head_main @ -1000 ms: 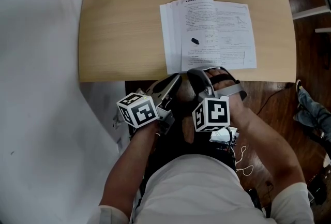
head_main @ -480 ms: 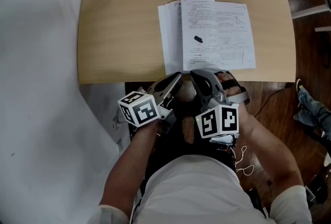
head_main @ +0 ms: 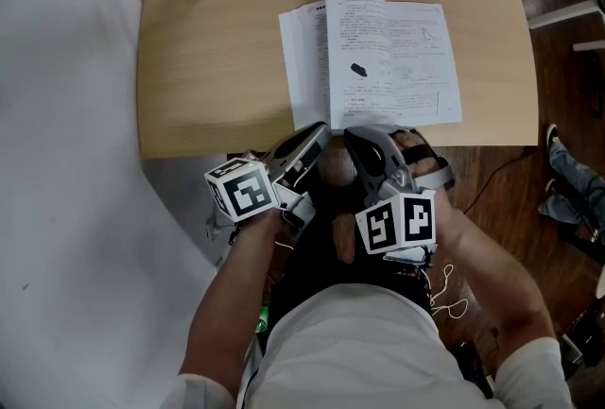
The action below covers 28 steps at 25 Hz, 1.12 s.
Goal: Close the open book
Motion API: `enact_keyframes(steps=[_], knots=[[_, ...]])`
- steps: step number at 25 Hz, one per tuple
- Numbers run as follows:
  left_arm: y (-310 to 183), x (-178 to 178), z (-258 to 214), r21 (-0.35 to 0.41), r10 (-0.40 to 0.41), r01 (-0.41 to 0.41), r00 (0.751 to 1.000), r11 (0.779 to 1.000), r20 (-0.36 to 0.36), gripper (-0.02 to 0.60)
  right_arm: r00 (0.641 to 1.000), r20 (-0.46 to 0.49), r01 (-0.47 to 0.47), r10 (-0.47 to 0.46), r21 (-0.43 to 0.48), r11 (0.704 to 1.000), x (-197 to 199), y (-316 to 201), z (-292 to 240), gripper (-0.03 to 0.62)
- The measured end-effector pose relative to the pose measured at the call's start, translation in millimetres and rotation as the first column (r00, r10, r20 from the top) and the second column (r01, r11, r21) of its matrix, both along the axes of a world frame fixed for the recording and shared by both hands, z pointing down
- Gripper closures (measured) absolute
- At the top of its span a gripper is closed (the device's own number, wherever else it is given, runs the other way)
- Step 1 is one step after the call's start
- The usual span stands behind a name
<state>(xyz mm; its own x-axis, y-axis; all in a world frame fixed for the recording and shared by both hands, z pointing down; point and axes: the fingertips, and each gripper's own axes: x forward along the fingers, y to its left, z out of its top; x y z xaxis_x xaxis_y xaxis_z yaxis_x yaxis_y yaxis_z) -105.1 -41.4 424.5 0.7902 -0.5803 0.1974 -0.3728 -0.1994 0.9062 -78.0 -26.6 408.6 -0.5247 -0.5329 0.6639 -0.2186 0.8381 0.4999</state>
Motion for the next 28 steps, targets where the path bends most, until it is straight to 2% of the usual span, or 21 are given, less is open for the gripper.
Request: enact_keyframes(steps=[1, 2, 4, 10, 12, 14, 16, 17, 22, 26, 28], knots=[[-1, 0, 1, -0.018, 0.000, 0.000, 1.000, 1.000, -0.010, 0.561, 1.000, -0.001, 0.005, -0.005, -0.002, 1.000, 0, 0, 1, 0.594], [-1, -1, 2, -0.033, 0.000, 0.000, 1.000, 0.999, -0.019, 0.509, 1.000, -0.001, 0.011, -0.011, -0.003, 1.000, -1, 1, 1, 0.594], [-1, 0, 3, -0.054, 0.004, -0.006, 0.999, 0.999, -0.038, 0.483, 1.000, -0.002, 0.021, -0.021, -0.002, 1.000, -4, 2, 1, 0.594], [-5, 3, 6, -0.067, 0.004, -0.007, 0.999, 0.998, -0.047, 0.483, 0.999, -0.026, 0.019, -0.019, -0.001, 1.000, -3, 0, 6, 0.594], [-4, -2, 10, -0.076, -0.015, 0.012, 0.999, 0.997, -0.039, 0.483, 0.994, -0.102, 0.037, -0.031, 0.053, 0.998, 5, -2, 12, 0.594], [-3, -10, 12, -0.089, -0.050, 0.047, 0.998, 0.995, -0.037, 0.483, 0.980, -0.183, 0.100, -0.081, 0.093, 0.991, 9, 2, 22, 0.594], [-1, -16, 13, -0.101, -0.076, 0.071, 0.996, 0.992, -0.046, 0.483, 0.968, -0.217, 0.143, -0.127, 0.062, 0.988, 6, 10, 36, 0.532], [0, -17, 14, -0.104, -0.080, 0.074, 0.995, 0.992, -0.052, 0.483, 0.965, -0.223, 0.150, -0.137, 0.043, 0.988, 4, 12, 41, 0.522], [4, -20, 18, -0.104, -0.063, 0.061, 0.998, 0.993, -0.015, 0.483, 0.966, -0.218, 0.144, -0.139, 0.004, 0.990, -9, 8, 47, 0.523], [6, -18, 19, -0.105, -0.058, 0.055, 0.998, 0.993, -0.024, 0.483, 0.961, -0.234, 0.142, -0.143, -0.025, 0.990, -10, 8, 51, 0.526], [7, -16, 19, -0.102, -0.052, 0.048, 0.998, 0.994, -0.031, 0.483, 0.962, -0.234, 0.137, -0.141, -0.033, 0.990, -10, 9, 52, 0.584]])
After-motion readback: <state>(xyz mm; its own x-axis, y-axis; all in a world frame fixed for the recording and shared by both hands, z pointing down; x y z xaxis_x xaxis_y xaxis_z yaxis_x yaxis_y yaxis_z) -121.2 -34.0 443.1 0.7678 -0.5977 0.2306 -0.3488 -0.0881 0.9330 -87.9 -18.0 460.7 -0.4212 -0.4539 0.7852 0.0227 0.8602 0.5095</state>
